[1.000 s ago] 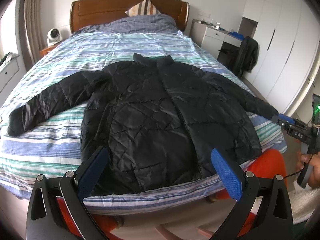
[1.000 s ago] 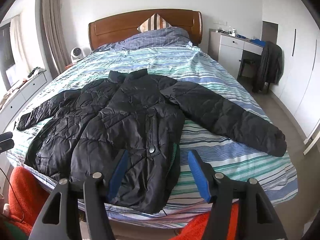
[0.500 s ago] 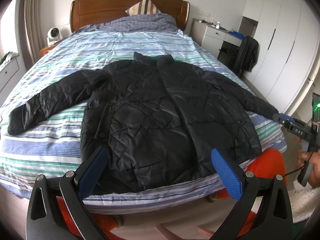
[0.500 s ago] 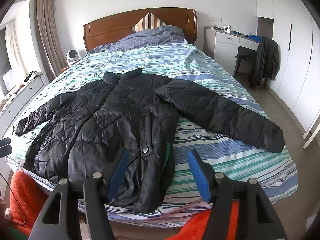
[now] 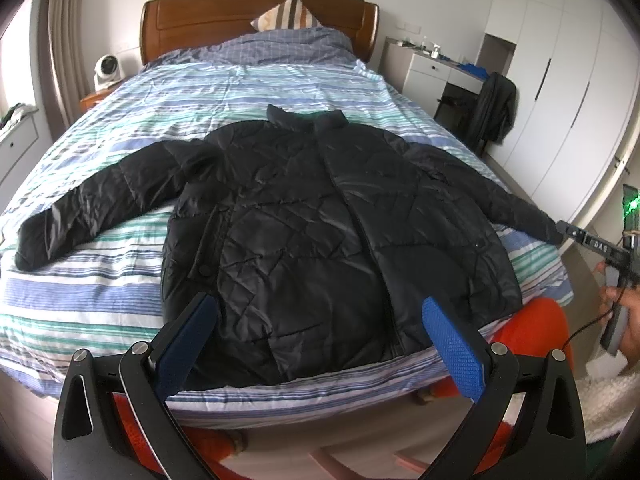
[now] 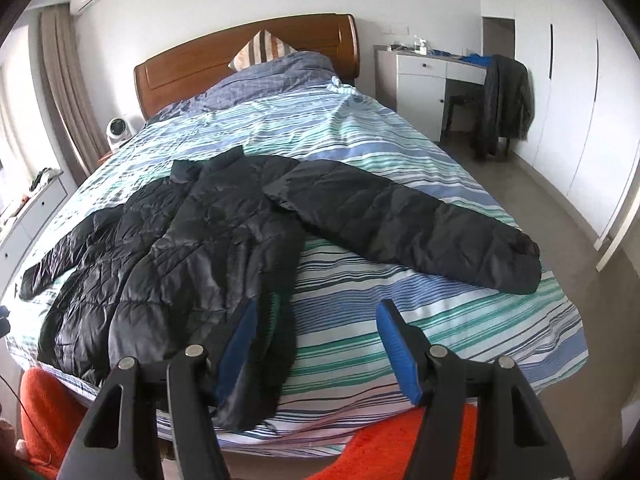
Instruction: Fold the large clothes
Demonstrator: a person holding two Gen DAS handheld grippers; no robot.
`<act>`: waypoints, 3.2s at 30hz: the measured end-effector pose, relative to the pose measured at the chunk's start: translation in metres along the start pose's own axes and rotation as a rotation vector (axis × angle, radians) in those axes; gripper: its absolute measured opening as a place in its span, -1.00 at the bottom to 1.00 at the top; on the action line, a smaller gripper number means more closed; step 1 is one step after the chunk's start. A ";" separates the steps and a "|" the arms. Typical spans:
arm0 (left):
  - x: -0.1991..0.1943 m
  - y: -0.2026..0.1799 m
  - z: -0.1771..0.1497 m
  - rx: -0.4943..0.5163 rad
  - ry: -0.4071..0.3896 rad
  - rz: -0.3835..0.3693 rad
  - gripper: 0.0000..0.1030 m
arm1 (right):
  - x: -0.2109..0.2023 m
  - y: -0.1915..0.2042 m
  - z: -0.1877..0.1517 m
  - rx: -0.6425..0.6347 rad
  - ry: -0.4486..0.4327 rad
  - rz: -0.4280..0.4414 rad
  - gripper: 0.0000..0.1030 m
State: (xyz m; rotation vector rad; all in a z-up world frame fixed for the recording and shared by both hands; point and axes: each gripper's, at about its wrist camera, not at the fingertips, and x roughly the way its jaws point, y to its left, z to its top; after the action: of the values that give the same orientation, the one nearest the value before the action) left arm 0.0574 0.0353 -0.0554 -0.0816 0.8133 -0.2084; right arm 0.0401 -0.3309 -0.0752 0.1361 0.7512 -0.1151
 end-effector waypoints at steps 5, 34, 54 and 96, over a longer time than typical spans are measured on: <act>0.002 0.002 -0.001 -0.013 -0.001 -0.006 0.99 | -0.006 -0.087 0.012 0.192 -0.053 -0.137 0.23; 0.008 0.008 -0.006 -0.036 0.045 0.026 0.99 | 0.135 -0.233 -0.017 0.955 -0.126 -0.009 -0.76; 0.003 0.033 -0.013 -0.101 0.026 0.020 0.99 | 0.075 0.142 0.234 -0.102 -0.367 0.236 -0.79; 0.173 0.078 0.114 -0.170 0.176 -0.185 0.95 | 0.100 0.240 -0.007 -0.433 0.076 0.457 0.64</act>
State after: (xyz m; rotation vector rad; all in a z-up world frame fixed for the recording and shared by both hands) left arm 0.2684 0.0736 -0.1125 -0.3026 0.9991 -0.3244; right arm 0.1450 -0.0993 -0.1293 -0.1034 0.7877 0.4879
